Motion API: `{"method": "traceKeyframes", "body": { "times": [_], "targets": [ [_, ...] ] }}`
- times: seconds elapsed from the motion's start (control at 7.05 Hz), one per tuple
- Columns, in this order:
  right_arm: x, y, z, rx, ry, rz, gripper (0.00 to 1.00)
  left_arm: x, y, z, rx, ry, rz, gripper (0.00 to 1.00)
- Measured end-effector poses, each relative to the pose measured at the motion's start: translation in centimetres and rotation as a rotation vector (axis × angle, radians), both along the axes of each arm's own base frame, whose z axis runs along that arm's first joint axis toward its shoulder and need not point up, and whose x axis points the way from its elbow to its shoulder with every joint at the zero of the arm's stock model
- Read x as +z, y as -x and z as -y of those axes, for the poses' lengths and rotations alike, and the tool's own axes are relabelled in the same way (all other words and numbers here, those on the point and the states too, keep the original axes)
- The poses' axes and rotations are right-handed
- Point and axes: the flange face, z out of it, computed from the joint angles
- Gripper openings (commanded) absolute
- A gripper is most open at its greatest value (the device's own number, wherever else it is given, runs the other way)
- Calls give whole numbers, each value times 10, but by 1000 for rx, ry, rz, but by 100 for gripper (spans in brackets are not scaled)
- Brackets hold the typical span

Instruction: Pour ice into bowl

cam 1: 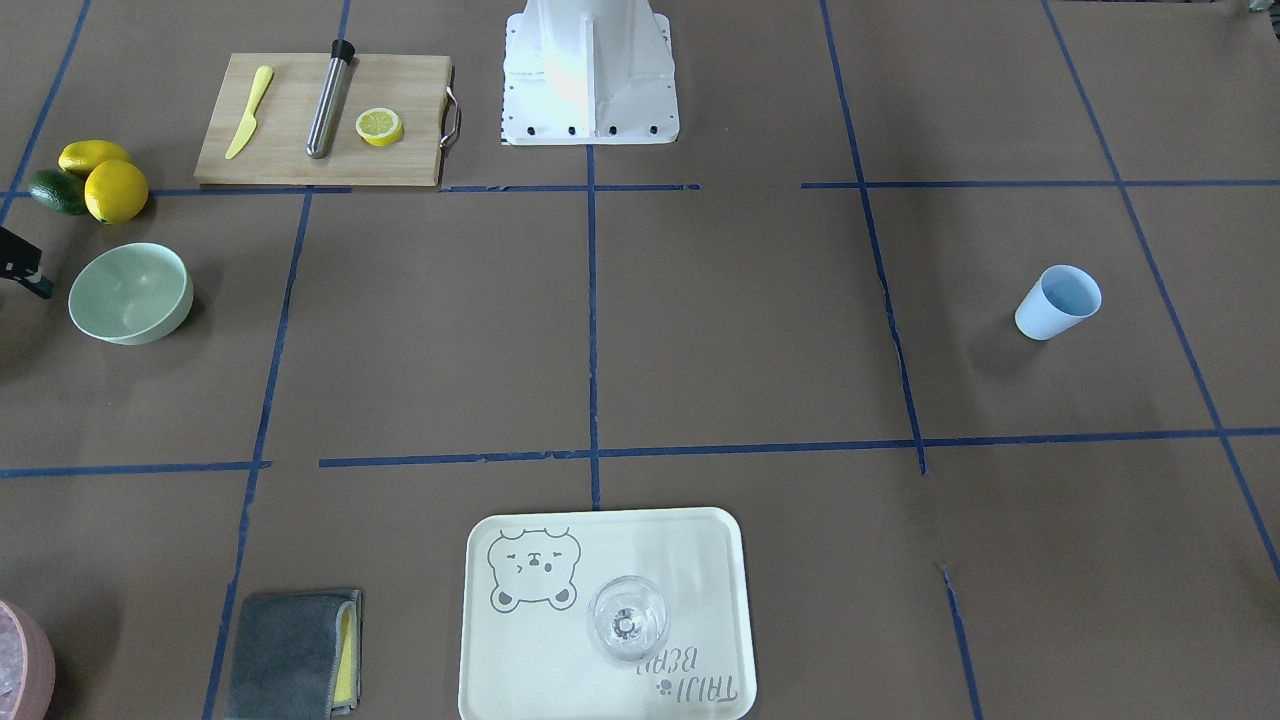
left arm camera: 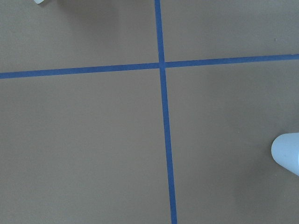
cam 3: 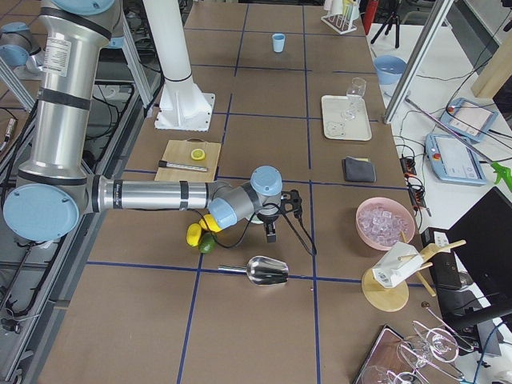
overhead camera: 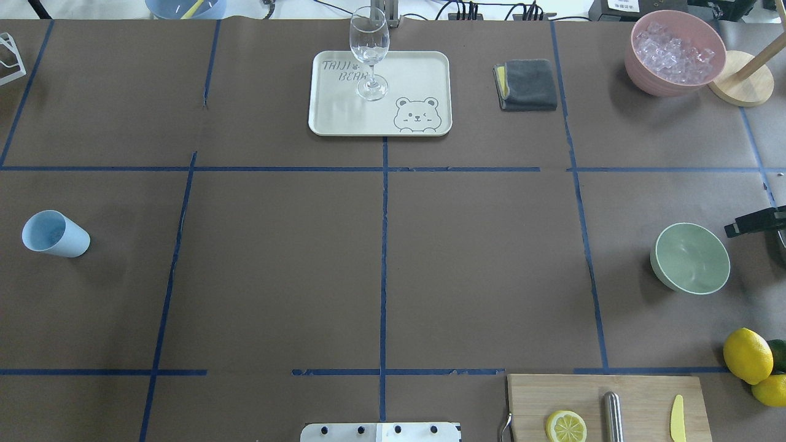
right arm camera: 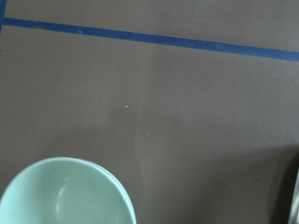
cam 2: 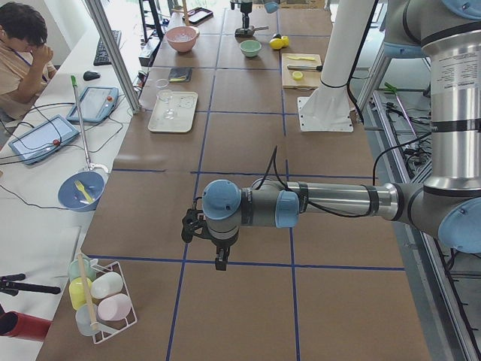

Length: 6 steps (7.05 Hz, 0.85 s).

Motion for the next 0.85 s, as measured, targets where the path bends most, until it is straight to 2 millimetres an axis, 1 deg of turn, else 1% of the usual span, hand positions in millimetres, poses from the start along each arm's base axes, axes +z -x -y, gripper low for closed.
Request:
{"method": "traceKeyframes", "body": {
  "times": [0.14, 0.43, 0.57, 0.71, 0.85],
  "targets": [
    [-2, 18, -9, 28, 29, 22, 97, 1, 0, 0, 0, 1, 0, 100],
    [7, 37, -21, 22, 63, 18, 88, 3, 0, -1, 1, 6, 0, 100],
    [15, 43, -23, 18, 69, 1, 48, 3, 0, -1, 1, 7, 0, 100],
    [22, 49, -25, 14, 70, -18, 0, 3, 0, -1, 1, 6, 0, 100],
    [27, 52, -25, 13, 71, -29, 0, 1, 0, -1, 0, 3, 0, 100]
  ]
}}
